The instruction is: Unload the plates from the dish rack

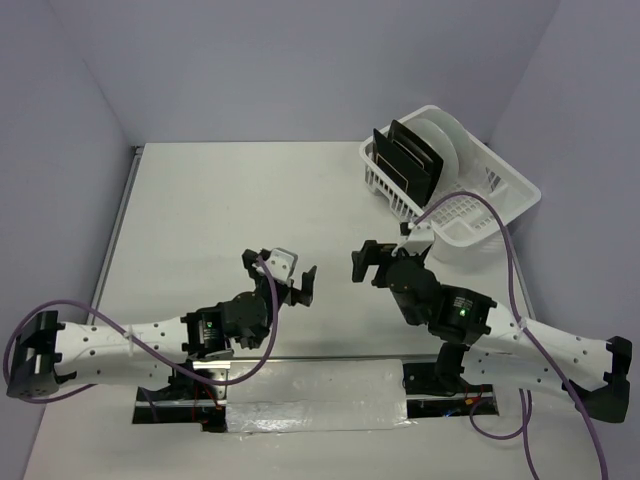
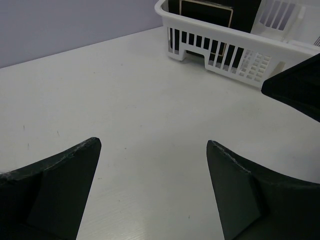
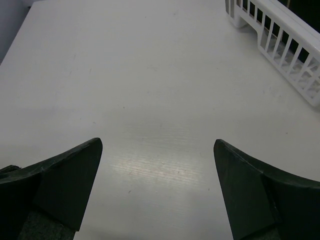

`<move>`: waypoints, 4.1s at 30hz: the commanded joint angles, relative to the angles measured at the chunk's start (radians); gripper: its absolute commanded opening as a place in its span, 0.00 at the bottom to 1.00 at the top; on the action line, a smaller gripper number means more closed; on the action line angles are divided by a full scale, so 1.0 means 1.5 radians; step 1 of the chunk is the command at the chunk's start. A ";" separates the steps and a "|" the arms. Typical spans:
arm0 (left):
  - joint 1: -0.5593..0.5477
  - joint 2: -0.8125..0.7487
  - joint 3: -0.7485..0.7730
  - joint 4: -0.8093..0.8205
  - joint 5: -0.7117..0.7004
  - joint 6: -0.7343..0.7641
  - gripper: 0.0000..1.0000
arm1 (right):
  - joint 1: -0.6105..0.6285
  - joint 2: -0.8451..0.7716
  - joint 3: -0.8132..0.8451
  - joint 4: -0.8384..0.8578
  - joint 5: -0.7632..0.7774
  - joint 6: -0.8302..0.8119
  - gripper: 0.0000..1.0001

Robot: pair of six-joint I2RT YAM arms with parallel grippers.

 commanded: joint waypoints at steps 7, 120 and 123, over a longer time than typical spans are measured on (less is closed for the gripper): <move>-0.004 -0.051 -0.011 0.025 -0.022 -0.007 0.99 | 0.004 0.096 0.204 -0.111 0.072 0.010 1.00; -0.012 0.043 0.048 -0.026 -0.021 -0.013 0.97 | -0.735 0.791 0.805 -0.194 -1.028 -0.705 0.00; -0.012 0.042 0.045 -0.020 -0.016 -0.014 0.97 | -0.734 0.789 0.807 -0.177 -1.044 -0.693 0.00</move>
